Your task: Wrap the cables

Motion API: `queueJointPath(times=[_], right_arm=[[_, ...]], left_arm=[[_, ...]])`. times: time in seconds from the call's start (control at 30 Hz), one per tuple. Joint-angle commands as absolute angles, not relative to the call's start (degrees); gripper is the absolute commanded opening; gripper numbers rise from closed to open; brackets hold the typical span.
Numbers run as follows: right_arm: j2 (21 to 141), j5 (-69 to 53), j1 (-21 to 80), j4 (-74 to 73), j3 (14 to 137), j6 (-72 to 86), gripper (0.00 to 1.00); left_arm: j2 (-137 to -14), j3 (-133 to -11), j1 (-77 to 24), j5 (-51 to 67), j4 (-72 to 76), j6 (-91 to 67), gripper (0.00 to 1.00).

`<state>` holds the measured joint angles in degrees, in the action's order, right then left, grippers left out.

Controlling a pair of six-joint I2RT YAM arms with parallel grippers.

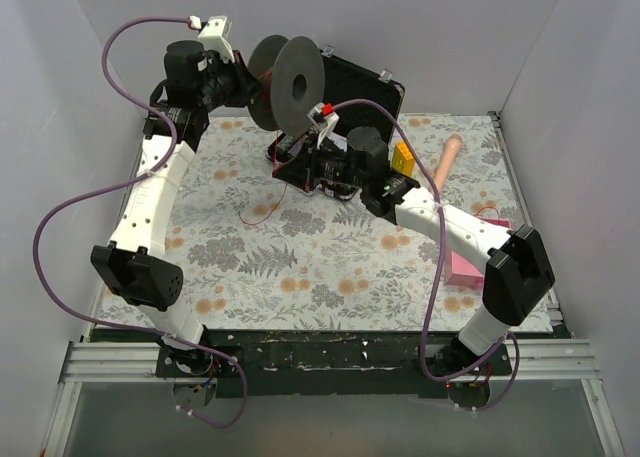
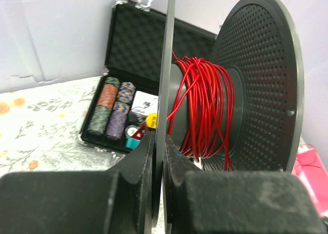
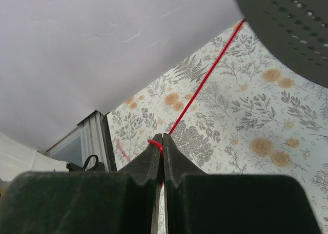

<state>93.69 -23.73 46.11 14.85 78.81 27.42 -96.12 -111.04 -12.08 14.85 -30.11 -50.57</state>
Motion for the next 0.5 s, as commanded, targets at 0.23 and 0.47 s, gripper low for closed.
queueJointPath(times=[0.23, 0.47], right_arm=[[91.76, -24.87, 44.91, 28.28, 69.44, 21.01, 0.34], [89.83, -27.68, 41.58, 37.87, 62.94, 21.01, 0.48]], left_arm=[[-87.45, -122.69, -10.99, 28.63, -28.38, -55.63, 0.0], [-87.45, -129.45, -10.99, 36.38, -31.81, -56.34, 0.0]])
